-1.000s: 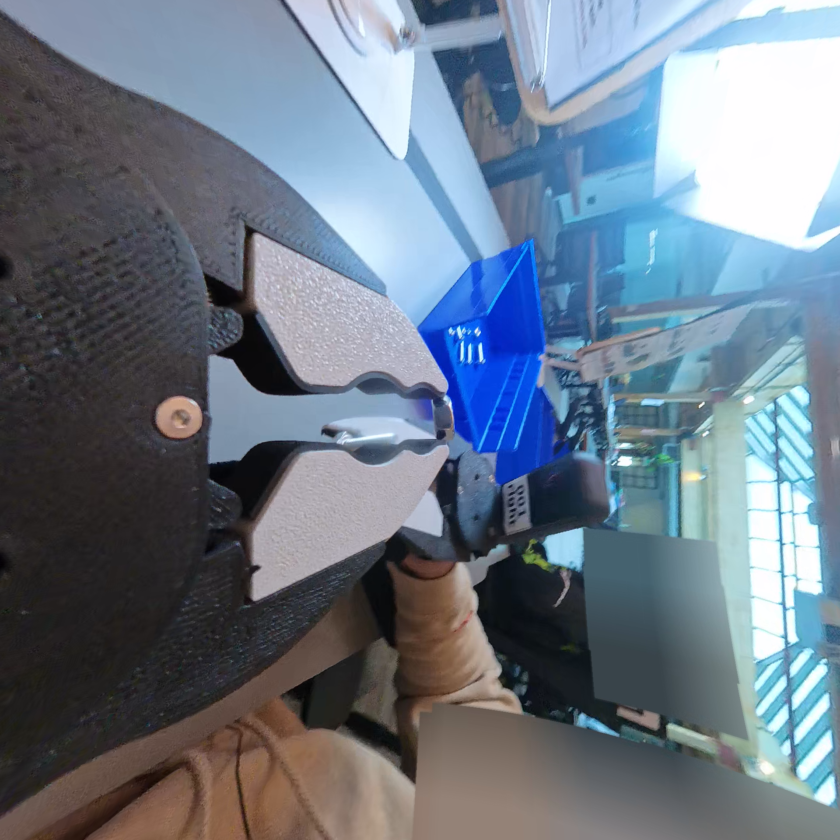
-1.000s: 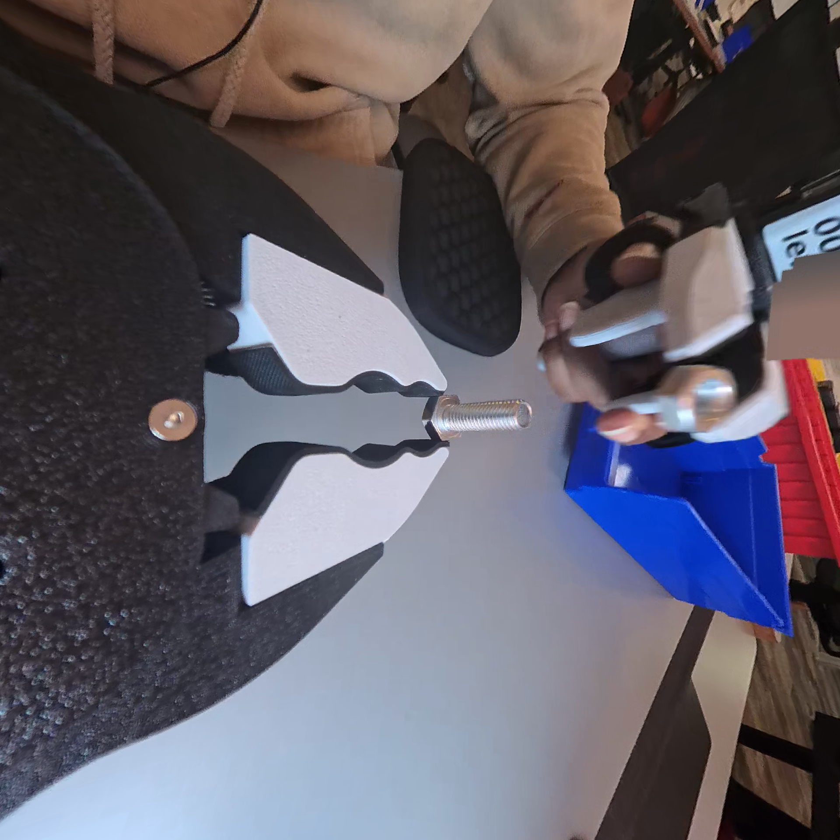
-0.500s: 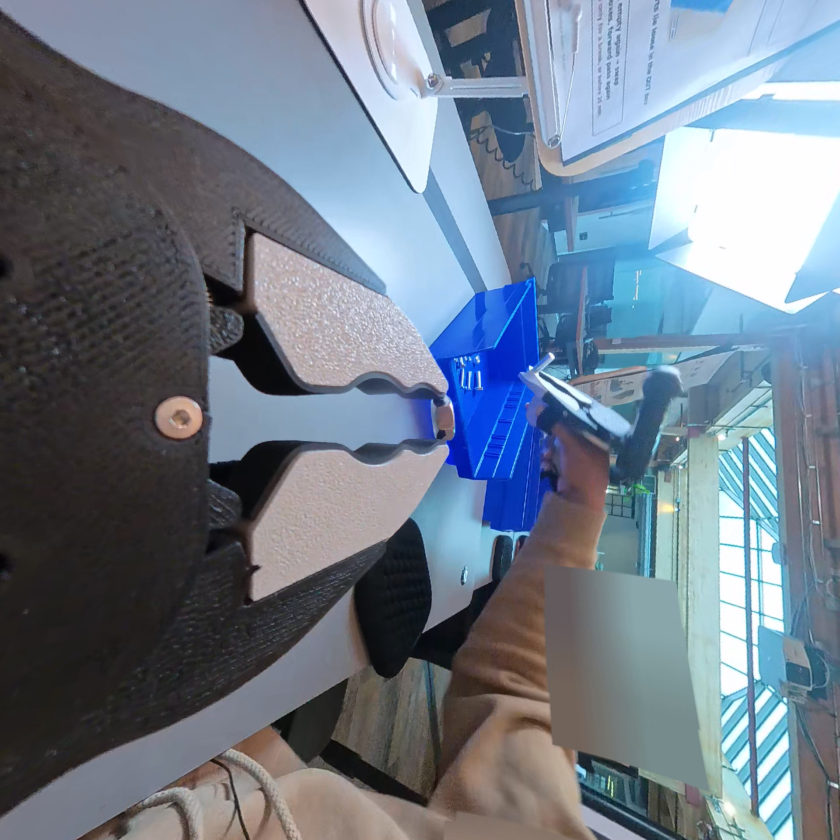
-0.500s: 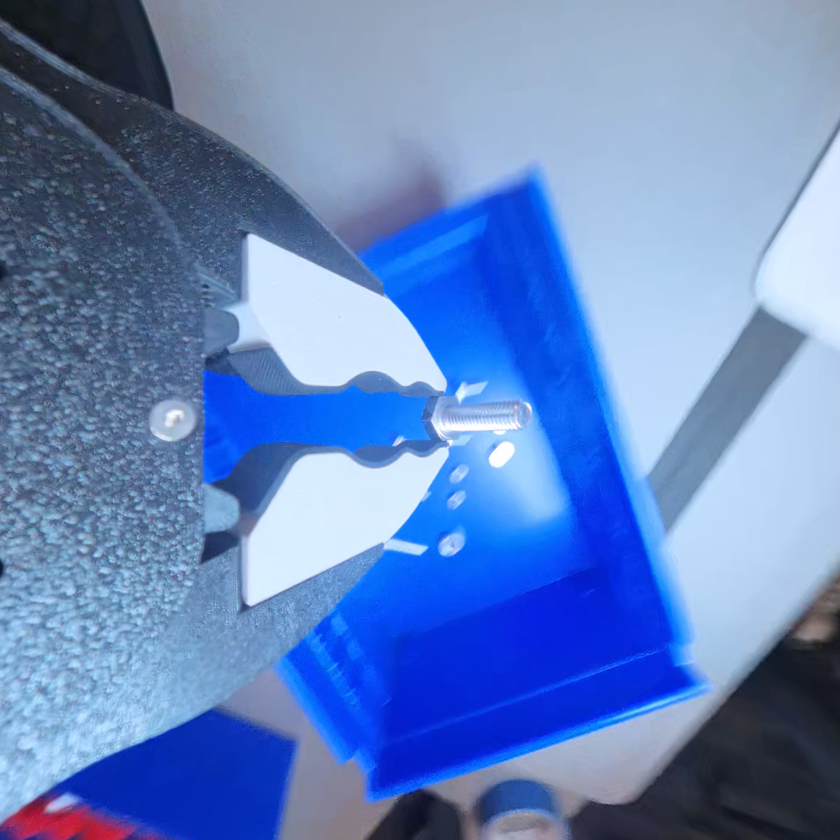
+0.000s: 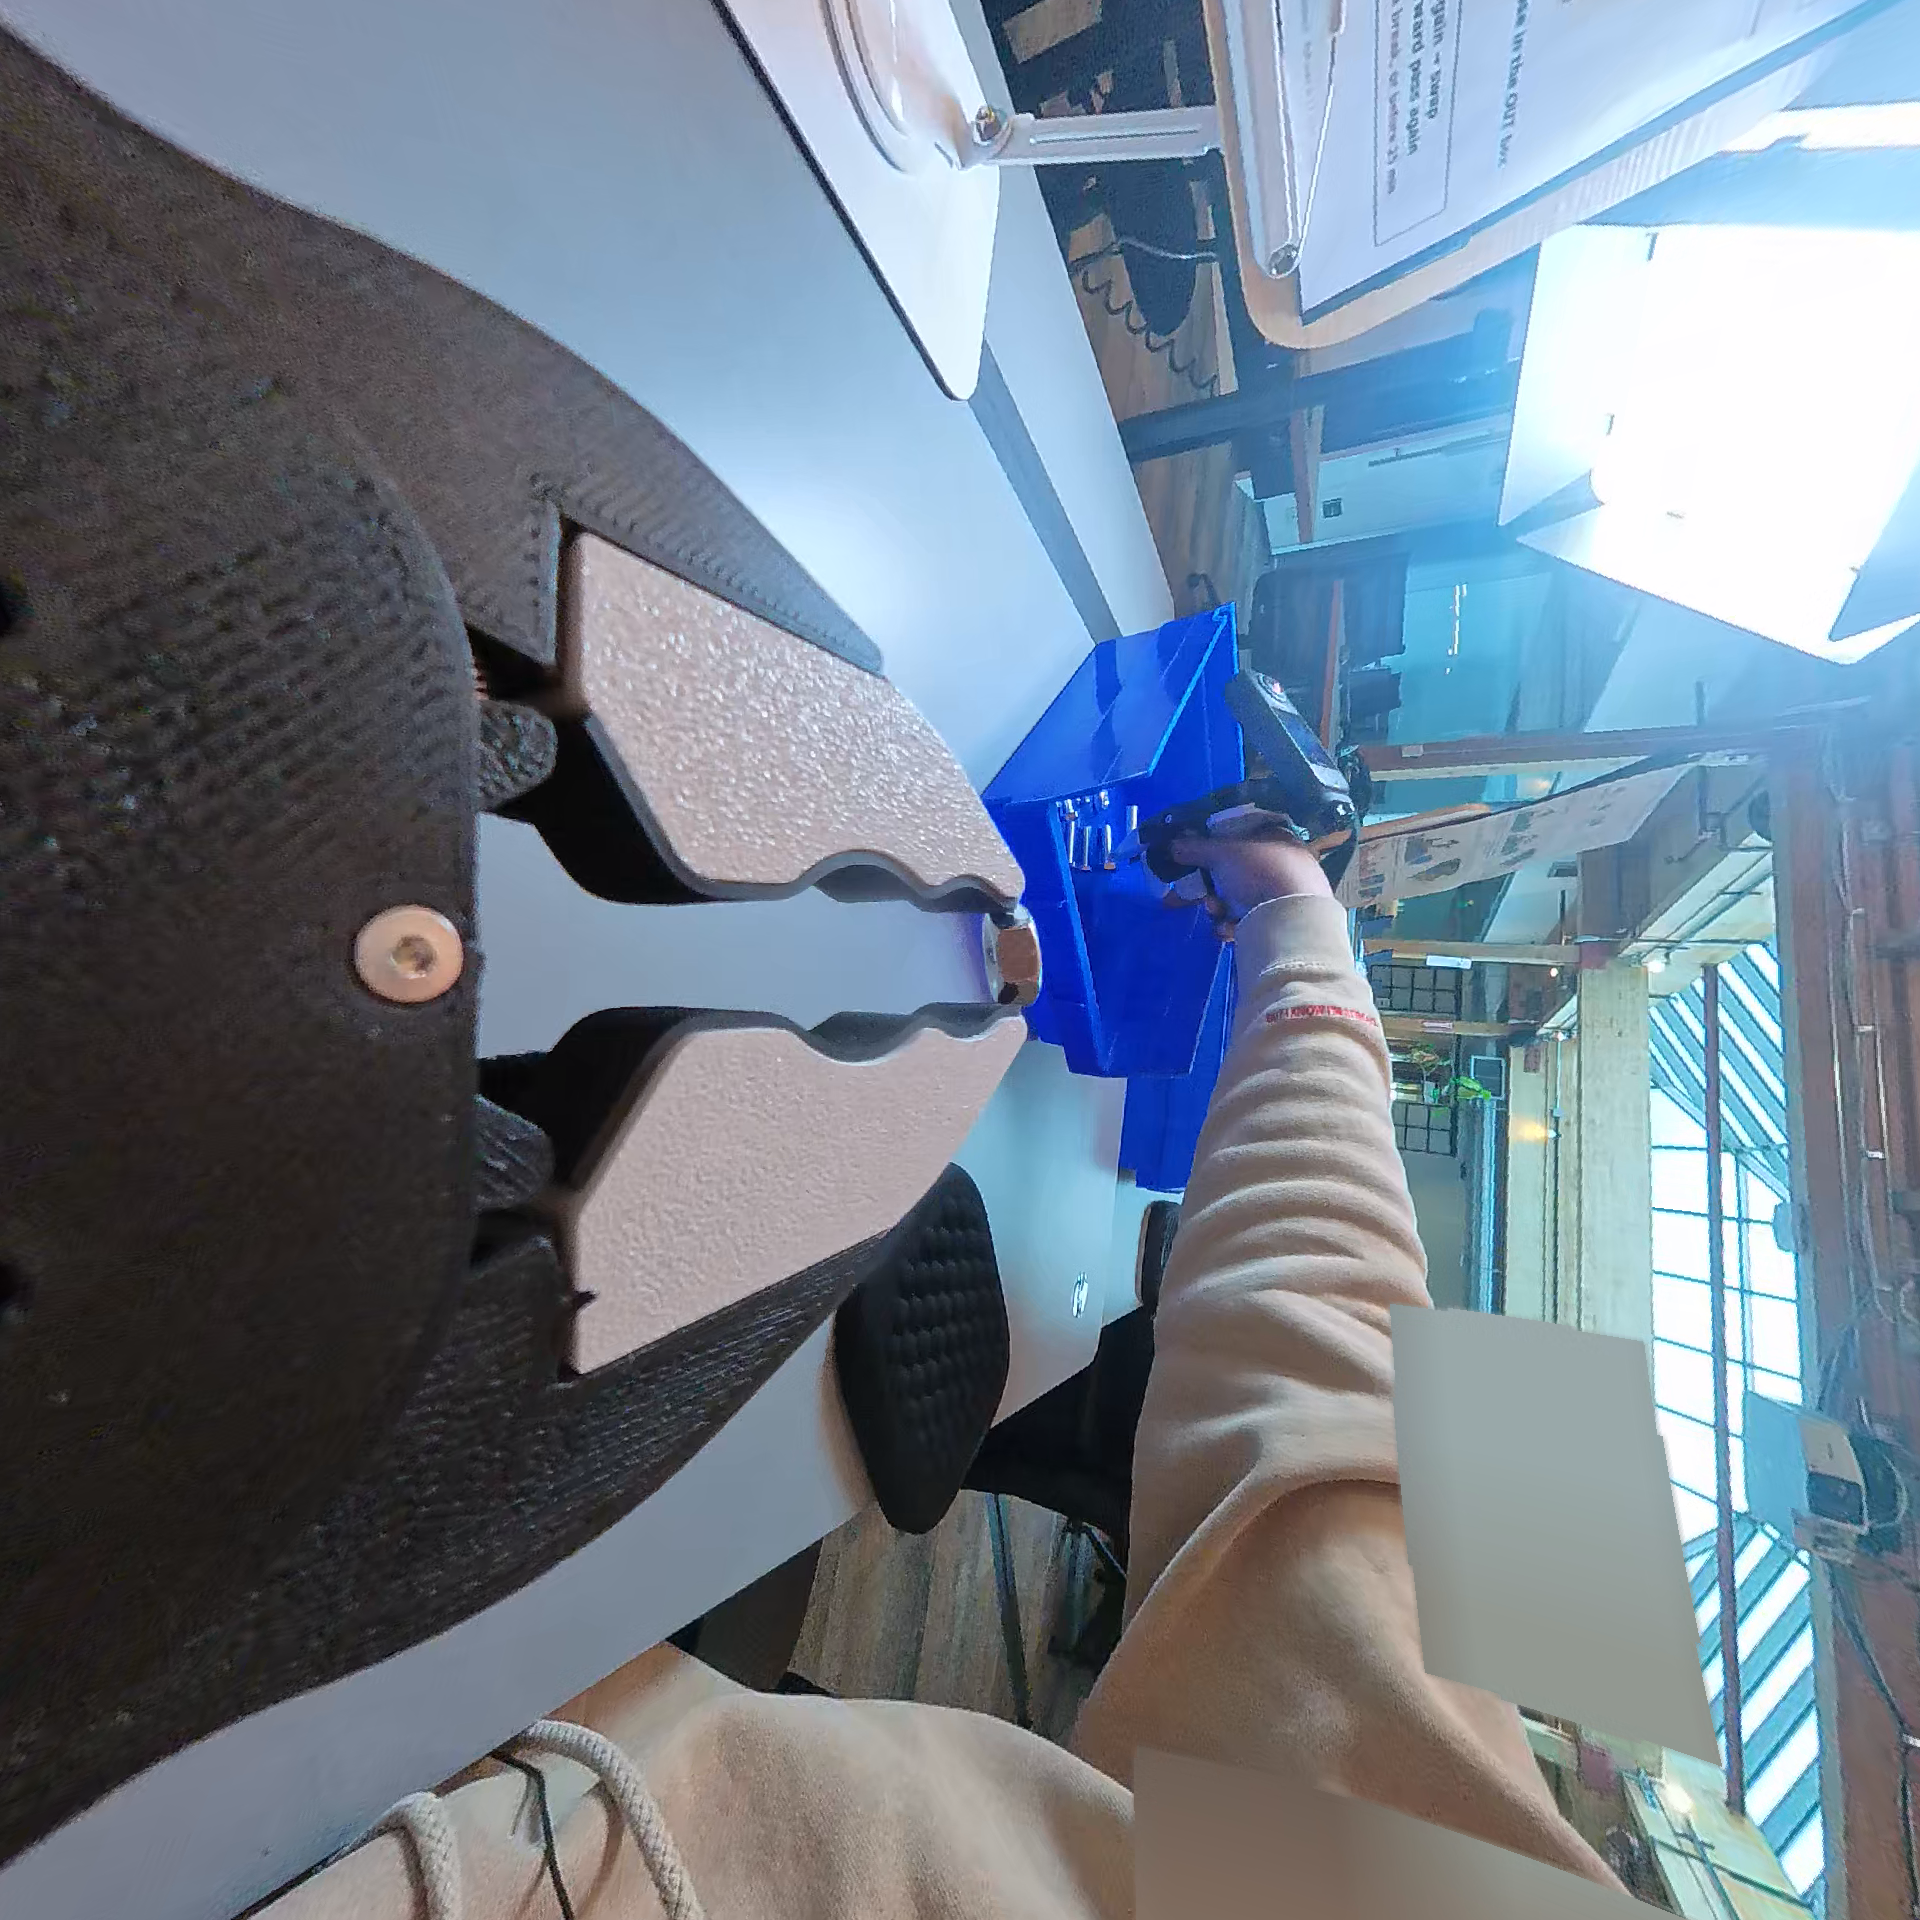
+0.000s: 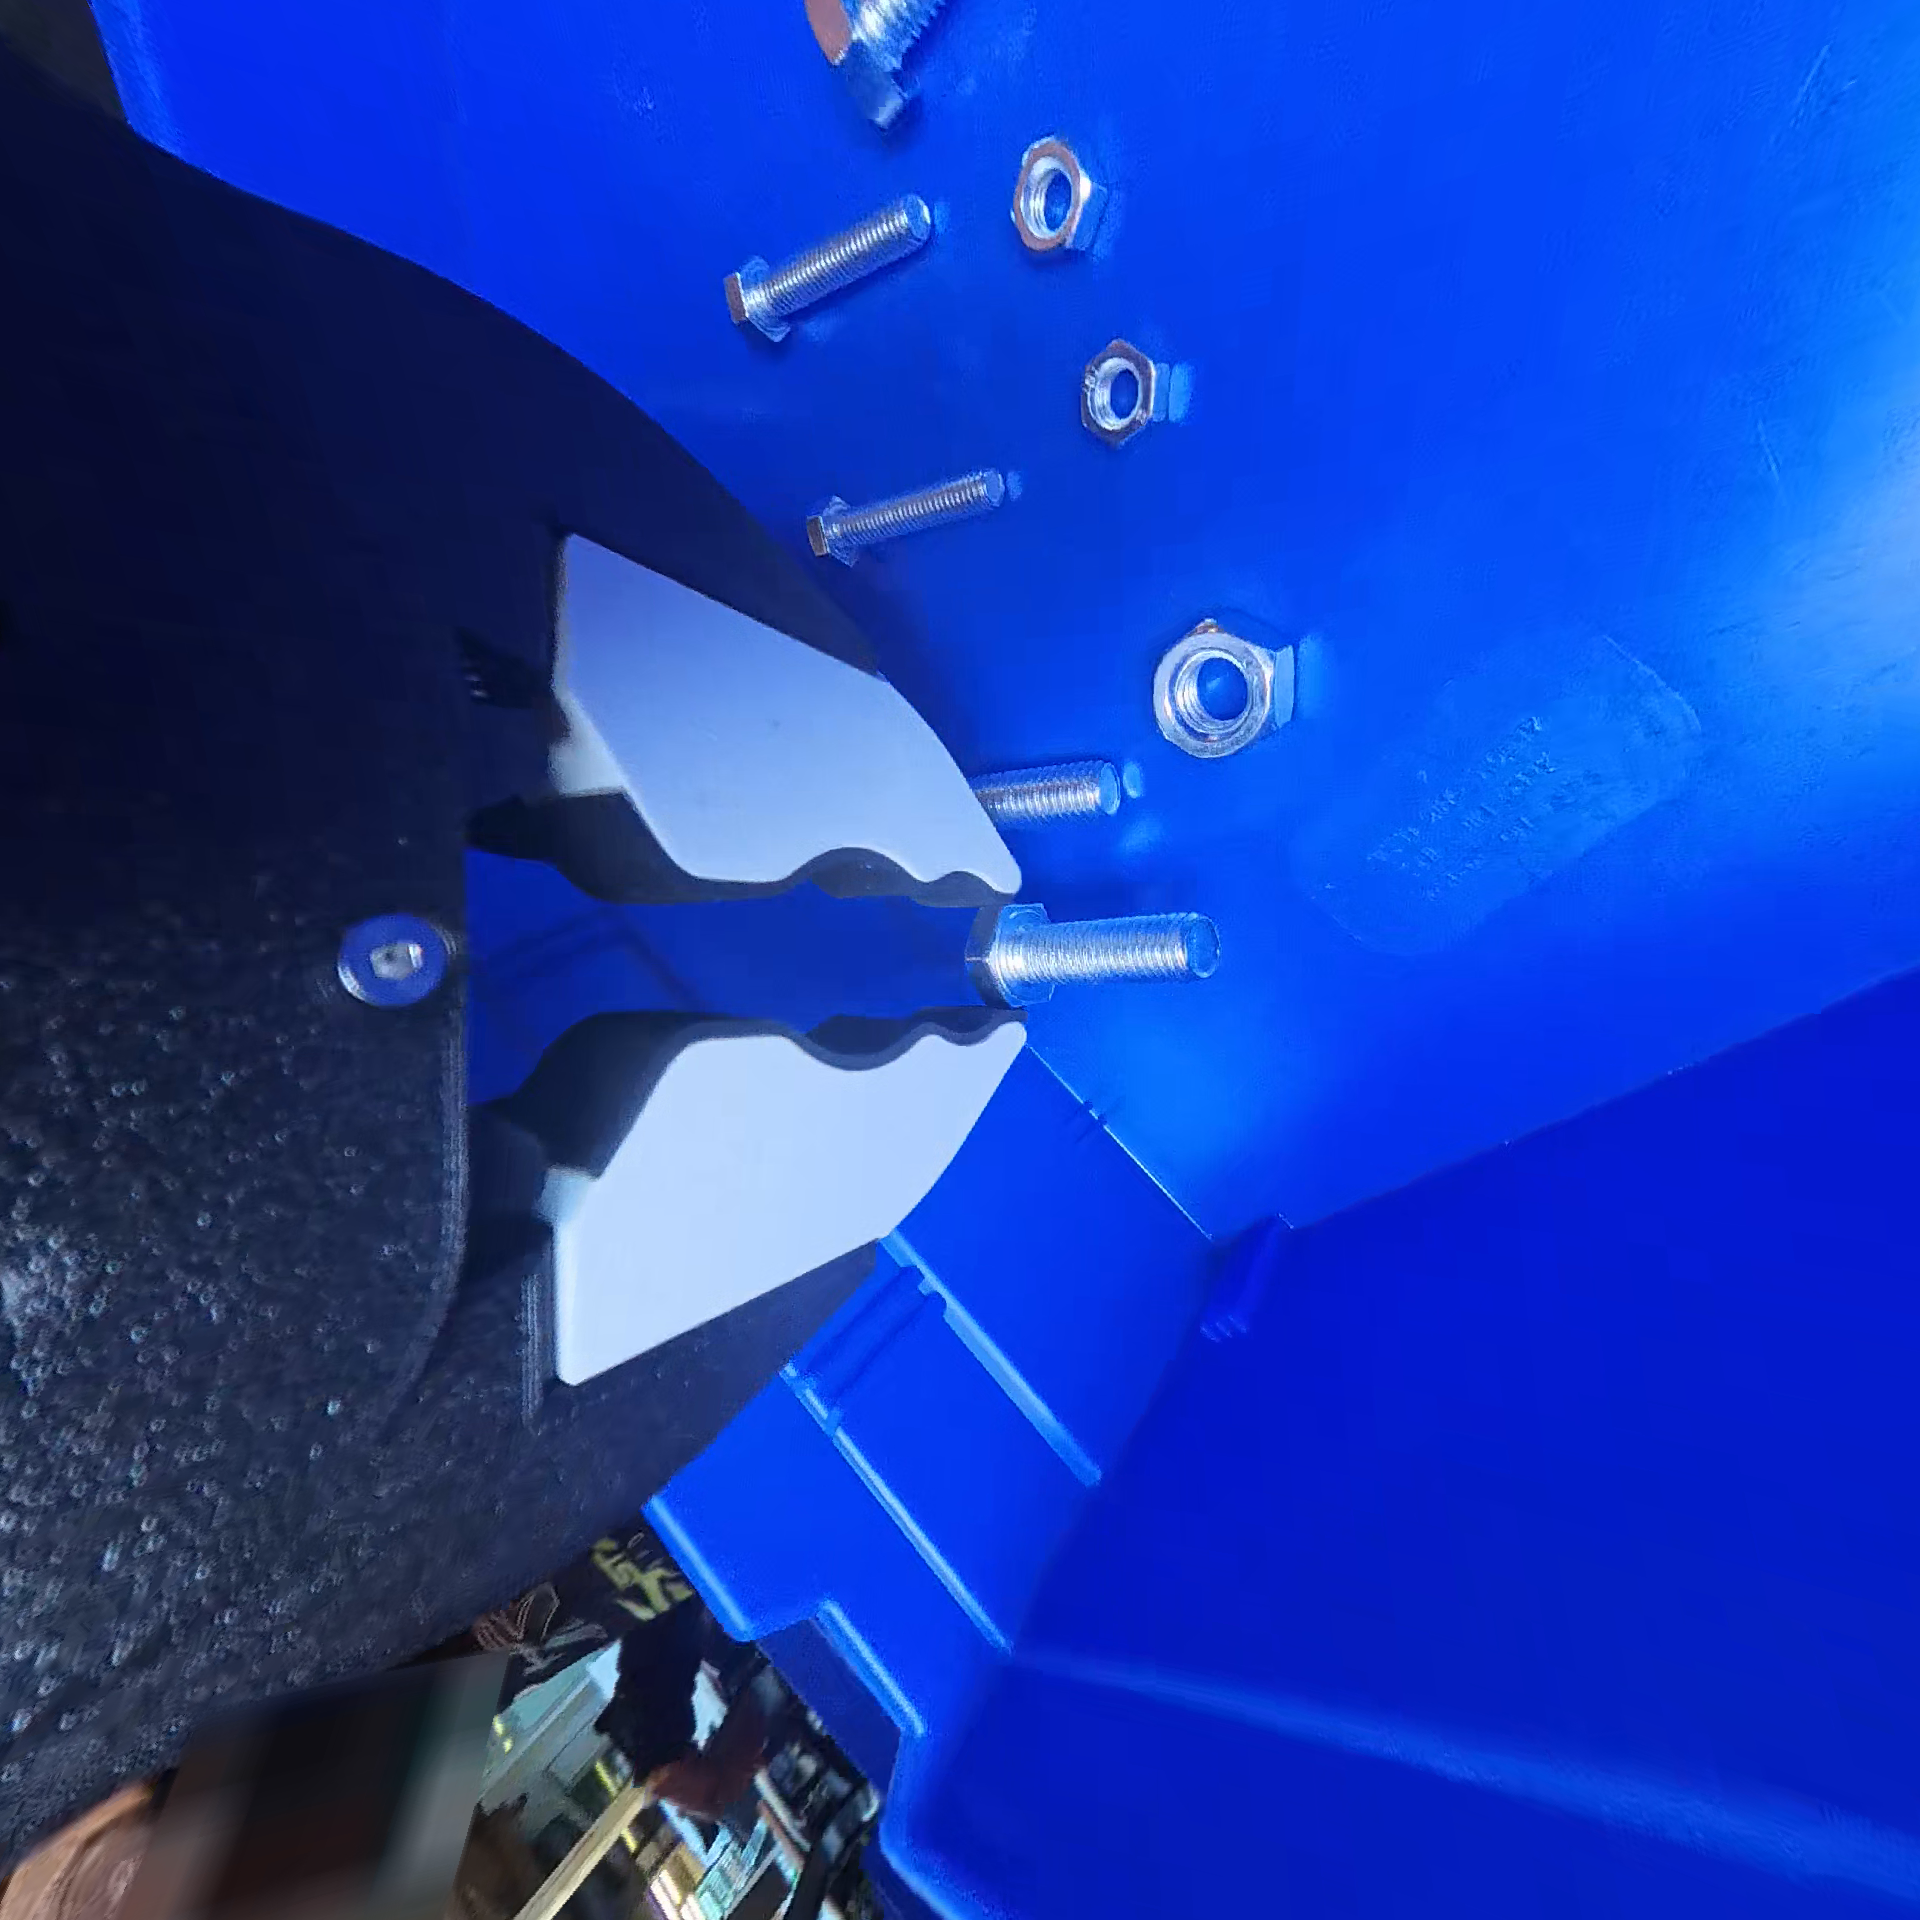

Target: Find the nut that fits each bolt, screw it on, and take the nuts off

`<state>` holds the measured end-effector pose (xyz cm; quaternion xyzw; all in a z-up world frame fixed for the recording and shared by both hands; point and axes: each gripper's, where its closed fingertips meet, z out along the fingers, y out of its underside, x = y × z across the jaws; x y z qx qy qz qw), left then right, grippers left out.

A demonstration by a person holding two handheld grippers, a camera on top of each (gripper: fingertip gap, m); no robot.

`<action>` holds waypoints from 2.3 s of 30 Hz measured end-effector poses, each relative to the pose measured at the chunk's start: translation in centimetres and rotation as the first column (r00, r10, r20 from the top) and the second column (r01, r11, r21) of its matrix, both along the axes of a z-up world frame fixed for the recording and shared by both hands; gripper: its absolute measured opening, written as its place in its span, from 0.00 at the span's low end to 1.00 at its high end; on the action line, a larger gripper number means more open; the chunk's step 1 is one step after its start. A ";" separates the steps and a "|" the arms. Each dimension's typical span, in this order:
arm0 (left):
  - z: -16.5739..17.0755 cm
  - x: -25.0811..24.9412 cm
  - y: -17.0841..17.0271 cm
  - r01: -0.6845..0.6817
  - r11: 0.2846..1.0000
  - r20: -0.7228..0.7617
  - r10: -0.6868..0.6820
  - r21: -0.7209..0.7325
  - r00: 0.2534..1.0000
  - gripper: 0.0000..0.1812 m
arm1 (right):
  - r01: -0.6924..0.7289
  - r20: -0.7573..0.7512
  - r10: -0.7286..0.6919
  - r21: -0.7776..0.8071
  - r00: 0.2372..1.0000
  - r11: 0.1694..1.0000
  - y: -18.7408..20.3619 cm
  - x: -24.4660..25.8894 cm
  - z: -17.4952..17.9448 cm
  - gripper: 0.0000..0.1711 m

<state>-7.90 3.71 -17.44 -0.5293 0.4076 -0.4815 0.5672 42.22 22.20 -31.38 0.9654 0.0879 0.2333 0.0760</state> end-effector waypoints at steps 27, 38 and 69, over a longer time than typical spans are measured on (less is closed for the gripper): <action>0.1 1.0 -1.2 -0.200 0.830 -0.152 0.321 0.521 0.935 0.09 | -0.020 -0.547 0.835 0.837 -0.058 0.547 -20.0 -48.8 15.1 0.19; -0.4 1.4 -1.4 -0.187 0.783 -0.179 0.354 0.593 0.918 0.09 | -0.069 -0.559 0.829 0.828 -0.023 0.556 -19.7 -49.2 13.1 0.11; -3.7 0.9 1.6 -0.205 0.920 -0.282 0.305 0.335 0.909 0.11 | -0.080 -0.296 0.314 0.602 0.902 0.795 4.6 -7.8 6.9 0.11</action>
